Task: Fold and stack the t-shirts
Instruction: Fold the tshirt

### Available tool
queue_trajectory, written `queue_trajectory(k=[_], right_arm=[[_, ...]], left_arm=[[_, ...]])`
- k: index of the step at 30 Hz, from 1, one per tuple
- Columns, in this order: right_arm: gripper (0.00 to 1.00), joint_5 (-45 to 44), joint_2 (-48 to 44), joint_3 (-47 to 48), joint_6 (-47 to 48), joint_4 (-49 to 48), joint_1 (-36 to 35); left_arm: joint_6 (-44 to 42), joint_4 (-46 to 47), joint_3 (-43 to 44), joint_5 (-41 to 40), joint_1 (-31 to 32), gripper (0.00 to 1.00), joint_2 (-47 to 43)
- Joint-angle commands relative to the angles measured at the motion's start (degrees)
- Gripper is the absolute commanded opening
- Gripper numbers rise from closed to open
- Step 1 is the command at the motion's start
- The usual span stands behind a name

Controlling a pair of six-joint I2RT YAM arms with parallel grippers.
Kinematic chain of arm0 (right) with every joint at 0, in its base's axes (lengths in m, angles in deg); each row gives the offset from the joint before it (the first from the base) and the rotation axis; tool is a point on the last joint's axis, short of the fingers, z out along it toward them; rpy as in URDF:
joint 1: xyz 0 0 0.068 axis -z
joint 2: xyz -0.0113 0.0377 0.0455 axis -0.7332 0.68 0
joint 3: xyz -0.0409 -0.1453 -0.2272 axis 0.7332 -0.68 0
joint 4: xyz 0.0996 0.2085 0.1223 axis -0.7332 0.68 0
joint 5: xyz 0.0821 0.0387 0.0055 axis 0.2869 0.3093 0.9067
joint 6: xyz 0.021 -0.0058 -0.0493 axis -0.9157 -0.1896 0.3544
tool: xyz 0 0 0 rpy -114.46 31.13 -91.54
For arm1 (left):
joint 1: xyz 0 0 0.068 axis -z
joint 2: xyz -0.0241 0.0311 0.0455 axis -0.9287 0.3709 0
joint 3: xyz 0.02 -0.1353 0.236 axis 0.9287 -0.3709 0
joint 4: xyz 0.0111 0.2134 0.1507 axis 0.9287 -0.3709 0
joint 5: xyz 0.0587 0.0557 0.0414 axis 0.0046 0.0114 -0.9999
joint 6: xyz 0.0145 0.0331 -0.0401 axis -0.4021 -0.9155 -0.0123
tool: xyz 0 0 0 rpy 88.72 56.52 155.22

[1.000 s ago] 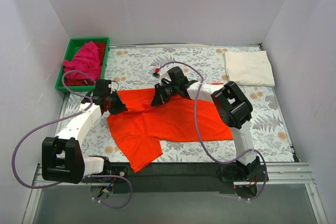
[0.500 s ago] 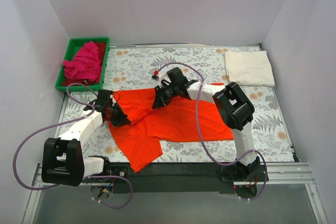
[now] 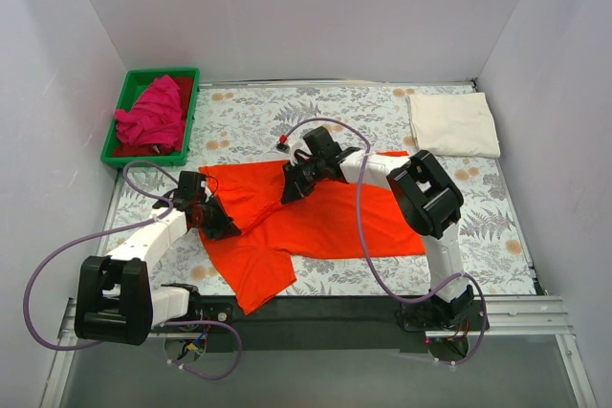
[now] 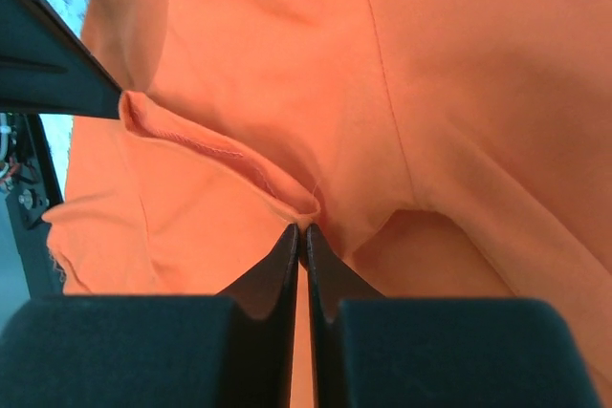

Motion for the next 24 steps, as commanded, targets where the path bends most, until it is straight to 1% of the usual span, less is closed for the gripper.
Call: queue_trajectory(k=[1, 6, 10, 14, 24], right_arm=[[0.1, -0.86, -3.86, -1.22, 2.17, 1.35, -0.38], [0.11, -1.48, -3.33, -0.6, 2.7, 1.96, -0.38], [0.11, -1.57, -2.89, -0.07, 2.7, 2.23, -0.38], [0.1, -2.01, -2.89, -0.07, 2.88, 2.31, -0.38], [0.11, -3.41, -3.59, -0.42, 3.58, 2.75, -0.38]], left_arm=[[0.81, -0.31, -0.43, 2.82, 0.31, 0.09, -1.05], [1.6, 0.04, -0.34, 4.58, 0.4, 0.08, -1.05], [2.21, 0.04, -0.43, 5.72, 0.66, 0.03, -1.84], [3.09, 0.13, -0.96, 6.95, 1.01, 0.0, -2.63], [4.24, 0.83, -1.84, 7.57, 4.18, 0.0, -1.67]])
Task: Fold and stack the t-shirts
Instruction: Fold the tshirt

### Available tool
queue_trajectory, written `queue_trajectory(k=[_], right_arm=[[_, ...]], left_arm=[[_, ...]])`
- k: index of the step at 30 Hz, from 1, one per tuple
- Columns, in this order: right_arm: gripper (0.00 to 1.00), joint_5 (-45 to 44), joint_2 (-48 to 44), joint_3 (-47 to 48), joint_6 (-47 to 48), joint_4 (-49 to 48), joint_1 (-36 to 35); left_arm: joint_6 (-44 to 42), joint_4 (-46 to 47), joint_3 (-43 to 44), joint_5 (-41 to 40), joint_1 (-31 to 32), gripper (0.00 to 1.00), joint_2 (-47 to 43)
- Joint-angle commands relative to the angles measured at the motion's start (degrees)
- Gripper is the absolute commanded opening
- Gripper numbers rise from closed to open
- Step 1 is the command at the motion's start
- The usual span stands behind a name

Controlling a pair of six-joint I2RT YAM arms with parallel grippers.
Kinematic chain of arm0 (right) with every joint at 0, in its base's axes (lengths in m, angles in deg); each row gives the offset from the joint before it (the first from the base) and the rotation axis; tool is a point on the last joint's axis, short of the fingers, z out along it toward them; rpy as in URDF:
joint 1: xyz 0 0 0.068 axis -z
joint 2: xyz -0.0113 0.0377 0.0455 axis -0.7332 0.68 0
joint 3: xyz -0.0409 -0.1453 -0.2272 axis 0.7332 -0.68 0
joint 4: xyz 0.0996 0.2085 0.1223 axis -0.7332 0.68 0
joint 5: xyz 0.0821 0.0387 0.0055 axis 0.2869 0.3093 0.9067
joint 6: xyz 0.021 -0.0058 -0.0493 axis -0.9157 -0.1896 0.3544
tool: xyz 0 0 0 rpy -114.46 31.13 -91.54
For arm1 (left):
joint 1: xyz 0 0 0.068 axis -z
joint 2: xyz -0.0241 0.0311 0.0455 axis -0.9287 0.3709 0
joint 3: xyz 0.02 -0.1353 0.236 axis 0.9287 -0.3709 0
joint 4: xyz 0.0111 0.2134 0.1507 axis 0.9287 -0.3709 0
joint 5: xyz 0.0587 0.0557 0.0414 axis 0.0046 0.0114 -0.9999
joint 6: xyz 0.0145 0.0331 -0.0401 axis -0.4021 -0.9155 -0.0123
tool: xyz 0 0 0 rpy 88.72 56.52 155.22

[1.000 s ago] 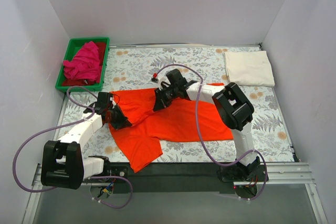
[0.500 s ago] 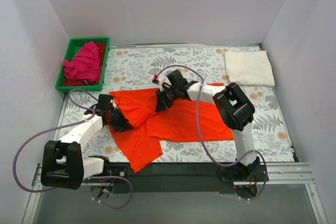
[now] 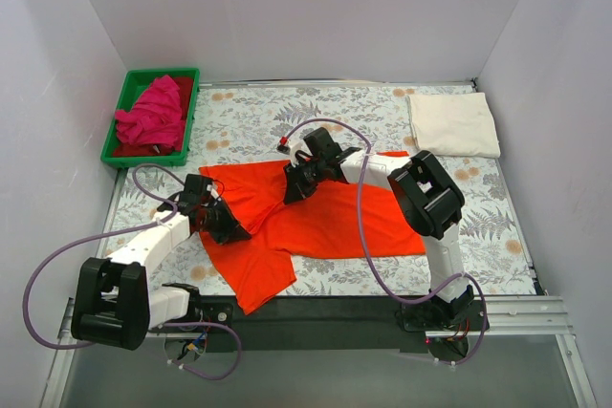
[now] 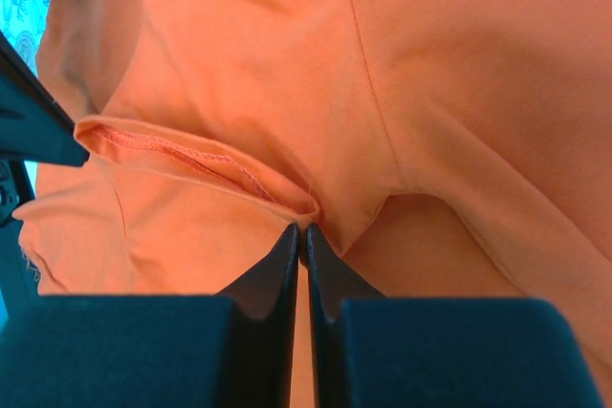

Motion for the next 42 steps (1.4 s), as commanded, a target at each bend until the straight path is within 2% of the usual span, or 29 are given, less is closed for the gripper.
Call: queue_trajectory(k=[1, 6, 11, 12, 13, 14, 15, 16, 19, 20, 22, 24, 28, 30, 34, 42], right_arm=[[0.11, -0.96, -3.13, 0.27, 1.11, 1.11, -0.38], [0.11, -1.14, -3.13, 0.54, 1.64, 1.64, -0.38], [0.14, -1.4, -3.57, 0.45, 2.34, 2.52, -0.38], [0.17, -1.67, -3.66, 0.36, 2.77, 2.78, -0.38], [0.27, -1.93, -4.18, 0.1, 2.95, 3.48, -0.38], [0.31, -2.11, -4.54, 0.01, 3.04, 3.57, -0.38], [0.32, -2.28, -5.06, -0.34, 3.13, 3.66, -0.38], [0.38, -2.98, -6.55, -0.95, 3.13, 3.66, -0.38], [0.48, -5.44, -10.16, -1.92, 3.66, 3.66, -0.38], [0.49, -5.97, -10.95, -2.27, 3.92, 4.1, -0.47], [0.54, -7.72, -13.41, -3.06, 4.01, 4.54, -0.47], [0.55, -9.31, -15.77, -4.29, 4.1, 5.42, -0.38], [0.58, -17.37, -20.0, -7.63, 4.01, 6.39, -0.03], [0.58, -20.9, -21.41, -8.77, 4.01, 7.0, 0.67], [0.57, -27.85, -25.01, -12.37, 2.87, 7.44, 2.69], [0.56, -25.58, -27.92, -16.07, 0.58, 7.36, 7.17]], left_arm=[[0.98, 0.24, -0.39, 1.52, 1.71, 0.0, -0.66], [1.33, -0.11, -0.4, 2.57, 3.55, 0.0, -0.66], [0.54, -2.31, 1.1, -0.85, 3.73, 0.0, -2.23], [-0.16, -2.57, 1.71, -0.86, 3.73, 0.0, -2.24], [-0.51, -3.01, 2.06, -0.77, 3.73, 0.0, -2.24], [-0.95, -3.62, 2.59, -2.34, 3.73, 0.01, -2.15], [-1.82, -5.19, 3.29, -3.83, 3.73, 0.05, -2.33], [-2.27, -6.17, 4.52, -7.15, 3.73, 0.18, -3.29], [-6.13, -6.44, 6.98, -12.0, 3.82, 0.42, -5.4], [-5.97, -6.44, 7.25, -13.15, 3.82, 0.55, -6.19], [-8.32, -3.03, 7.25, -10.19, 4.35, 0.62, -7.51], [-8.16, -1.61, 7.78, -11.04, 5.92, 0.66, -7.34], [-7.72, -1.69, 9.01, -14.03, 7.86, 0.66, -4.27], [-4.66, -3.09, 9.45, -16.14, 7.86, 0.64, -3.04], [2.46, -4.95, 8.84, -21.16, 7.86, 0.49, -0.05], [7.57, -2.13, 6.11, -20.11, 8.57, 0.36, 2.33]])
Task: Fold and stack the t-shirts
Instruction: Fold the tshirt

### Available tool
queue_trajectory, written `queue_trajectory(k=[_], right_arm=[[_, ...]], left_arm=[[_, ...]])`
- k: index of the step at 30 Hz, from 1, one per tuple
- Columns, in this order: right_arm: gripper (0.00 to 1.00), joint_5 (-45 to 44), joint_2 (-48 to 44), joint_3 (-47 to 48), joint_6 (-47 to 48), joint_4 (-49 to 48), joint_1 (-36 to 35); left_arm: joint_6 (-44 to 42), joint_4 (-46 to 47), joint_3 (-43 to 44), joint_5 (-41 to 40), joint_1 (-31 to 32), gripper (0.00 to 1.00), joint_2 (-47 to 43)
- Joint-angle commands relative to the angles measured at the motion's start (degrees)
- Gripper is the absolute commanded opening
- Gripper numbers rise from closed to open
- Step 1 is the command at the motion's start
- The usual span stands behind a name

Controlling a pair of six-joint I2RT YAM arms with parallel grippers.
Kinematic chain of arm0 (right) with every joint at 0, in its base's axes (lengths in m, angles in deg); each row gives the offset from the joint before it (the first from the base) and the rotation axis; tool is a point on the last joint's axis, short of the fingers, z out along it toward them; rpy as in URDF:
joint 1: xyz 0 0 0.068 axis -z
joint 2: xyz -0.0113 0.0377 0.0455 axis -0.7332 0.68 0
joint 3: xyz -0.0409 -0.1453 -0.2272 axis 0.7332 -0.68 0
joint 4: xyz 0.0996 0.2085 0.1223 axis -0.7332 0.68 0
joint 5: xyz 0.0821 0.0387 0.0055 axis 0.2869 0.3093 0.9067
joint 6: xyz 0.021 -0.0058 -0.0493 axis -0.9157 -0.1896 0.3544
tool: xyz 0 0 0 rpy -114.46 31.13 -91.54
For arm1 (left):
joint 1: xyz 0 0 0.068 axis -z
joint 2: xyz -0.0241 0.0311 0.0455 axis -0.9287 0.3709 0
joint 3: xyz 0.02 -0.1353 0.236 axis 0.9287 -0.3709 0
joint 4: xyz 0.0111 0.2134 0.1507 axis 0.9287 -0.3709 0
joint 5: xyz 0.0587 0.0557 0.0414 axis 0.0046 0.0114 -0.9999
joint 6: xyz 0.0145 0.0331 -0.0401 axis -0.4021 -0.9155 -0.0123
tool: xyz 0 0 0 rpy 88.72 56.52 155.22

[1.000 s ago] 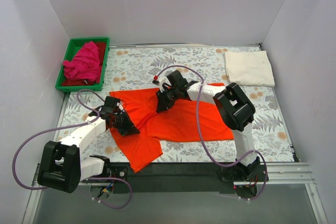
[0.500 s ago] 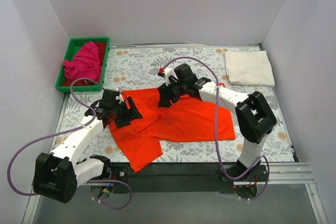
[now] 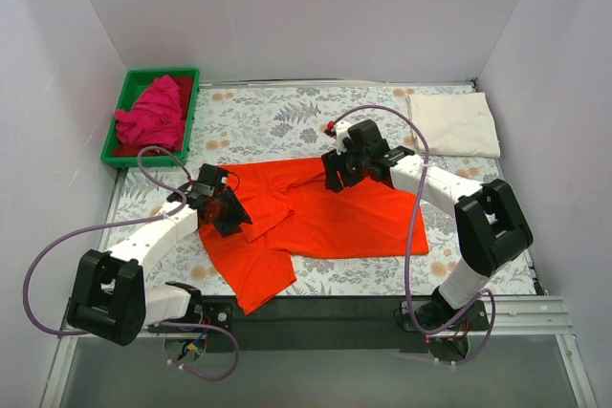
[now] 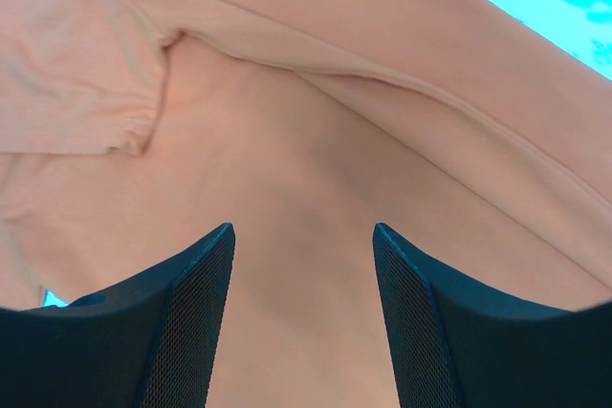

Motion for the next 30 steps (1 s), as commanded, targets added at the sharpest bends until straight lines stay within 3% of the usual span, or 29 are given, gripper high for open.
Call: queue_trajectory(k=[1, 10, 14, 19, 23, 30], right_arm=[[0.56, -0.53, -2.78, -1.3, -1.19, -0.12, 0.77], [0.56, -5.71, -5.07, -3.15, -4.96, -1.61, 7.88], [0.55, -1.69, -4.72, -3.41, -7.52, -4.69, 15.17], [0.49, 5.16, 1.25, 1.68, -5.15, -4.87, 15.89], [0.44, 5.54, 6.08, 6.95, -5.06, -5.04, 14.14], [0.42, 4.66, 15.39, 14.94, -5.41, -4.34, 10.18]], left_arm=[[2.98, 1.08, -0.99, -1.46, 0.46, 0.35, 0.91], [5.62, 1.43, -5.39, 4.51, 1.51, 0.28, 0.91], [4.83, 0.74, -5.39, 6.19, 1.87, 0.27, 0.82], [1.85, -1.55, 4.34, 1.1, 1.52, 0.27, 1.7], [-3.25, -2.69, 13.75, -5.05, 0.81, 0.36, 6.87], [-13.09, 2.83, 24.22, -11.21, -7.96, 0.43, 17.6]])
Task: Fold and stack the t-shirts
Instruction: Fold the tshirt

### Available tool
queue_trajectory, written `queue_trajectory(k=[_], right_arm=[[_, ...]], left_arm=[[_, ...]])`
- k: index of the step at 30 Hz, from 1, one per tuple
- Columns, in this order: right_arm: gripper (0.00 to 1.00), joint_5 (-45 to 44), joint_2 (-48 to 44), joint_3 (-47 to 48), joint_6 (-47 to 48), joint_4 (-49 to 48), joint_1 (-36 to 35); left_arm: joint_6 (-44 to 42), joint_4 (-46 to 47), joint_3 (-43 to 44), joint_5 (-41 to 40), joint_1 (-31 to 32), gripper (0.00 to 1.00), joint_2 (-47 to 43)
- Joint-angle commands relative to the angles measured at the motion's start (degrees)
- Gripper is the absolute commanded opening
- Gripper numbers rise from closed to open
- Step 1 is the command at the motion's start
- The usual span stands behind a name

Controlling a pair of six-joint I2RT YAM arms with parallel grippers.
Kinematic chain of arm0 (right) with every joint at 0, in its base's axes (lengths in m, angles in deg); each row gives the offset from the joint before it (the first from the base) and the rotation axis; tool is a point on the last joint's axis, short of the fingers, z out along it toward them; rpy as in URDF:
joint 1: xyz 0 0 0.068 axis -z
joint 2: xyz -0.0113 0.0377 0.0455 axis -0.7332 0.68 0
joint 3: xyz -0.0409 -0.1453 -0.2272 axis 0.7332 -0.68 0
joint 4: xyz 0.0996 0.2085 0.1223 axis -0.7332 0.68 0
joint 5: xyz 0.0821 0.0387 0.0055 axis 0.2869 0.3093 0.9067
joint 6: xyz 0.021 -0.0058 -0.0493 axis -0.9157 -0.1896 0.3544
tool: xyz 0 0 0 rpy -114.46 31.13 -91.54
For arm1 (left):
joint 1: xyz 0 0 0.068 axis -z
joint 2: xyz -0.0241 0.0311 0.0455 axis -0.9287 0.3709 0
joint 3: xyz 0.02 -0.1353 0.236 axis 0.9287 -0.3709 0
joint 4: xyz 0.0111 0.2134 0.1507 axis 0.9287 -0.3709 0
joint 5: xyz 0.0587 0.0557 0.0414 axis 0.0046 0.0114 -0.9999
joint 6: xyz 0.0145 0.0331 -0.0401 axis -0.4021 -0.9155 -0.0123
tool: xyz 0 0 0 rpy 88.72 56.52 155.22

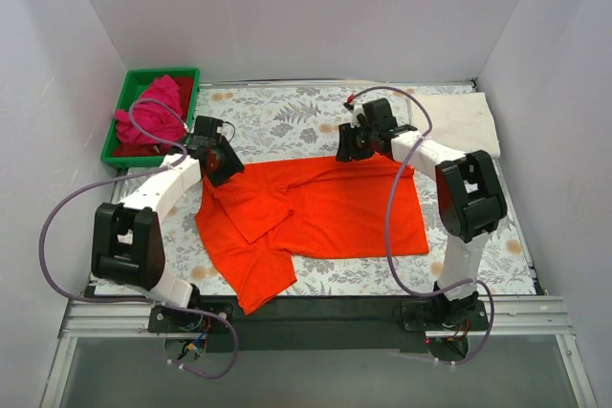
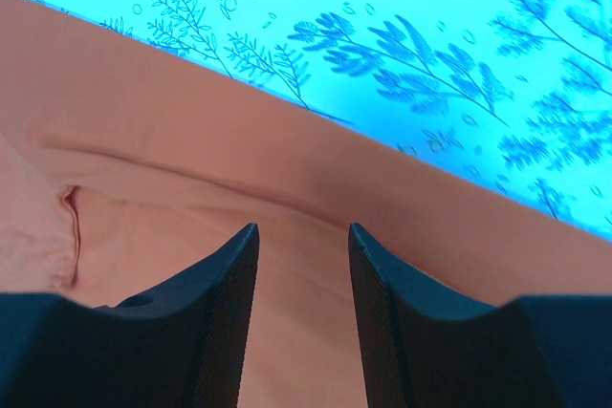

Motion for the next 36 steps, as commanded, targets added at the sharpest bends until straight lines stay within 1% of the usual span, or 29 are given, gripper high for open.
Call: queue_trajectory(k=[1, 2, 5, 9, 10, 15, 19, 25, 31, 36], right_arm=[[0.42, -0.19, 2.99, 5.64, 0.32, -0.65, -2.63], [0.42, -0.46, 3.78, 6.44, 0.32, -0.12, -2.98], [0.42, -2.3, 7.12, 9.51, 0.32, 1.29, -4.83], [0.42, -4.67, 10.03, 12.42, 0.93, 3.74, -6.68], [0.42, -5.12, 10.38, 13.03, 1.19, 4.53, -7.46], [0.42, -7.14, 11.79, 13.3, 2.07, 6.91, -8.96], [0.41, -8.63, 11.26, 12.77, 2.78, 9.28, -10.28], [0.41, -9.25, 8.01, 10.05, 3.22, 12.1, -11.25], [0.41, -8.11, 6.69, 8.21, 2.17, 14.82, -11.6], [0.41, -8.9, 4.76, 7.06, 0.5, 16.14, -12.39]], left_arm=[[-8.06, 2.99, 3.63, -6.12, -3.76, 0.43, 5.2], [-9.04, 4.65, 5.12, -6.91, -4.02, 0.43, 6.71], [-10.54, 5.28, 8.47, -6.92, -4.55, 0.43, 13.22], [-11.16, 9.93, 7.25, -7.97, -4.64, 0.43, 16.3], [-11.51, 10.98, 6.9, -9.37, -4.64, 0.43, 16.48], [-13.45, 11.7, 5.14, -13.07, -4.64, 0.43, 18.41], [-13.54, 10.3, 6.45, -13.51, -4.64, 0.43, 20.26], [-13.1, 9.42, 6.9, -12.46, -4.64, 0.43, 20.96], [-13.01, 9.06, 7.07, -12.72, -4.64, 0.43, 20.88], [-12.57, 8.27, 7.77, -12.72, -4.64, 0.43, 21.67]])
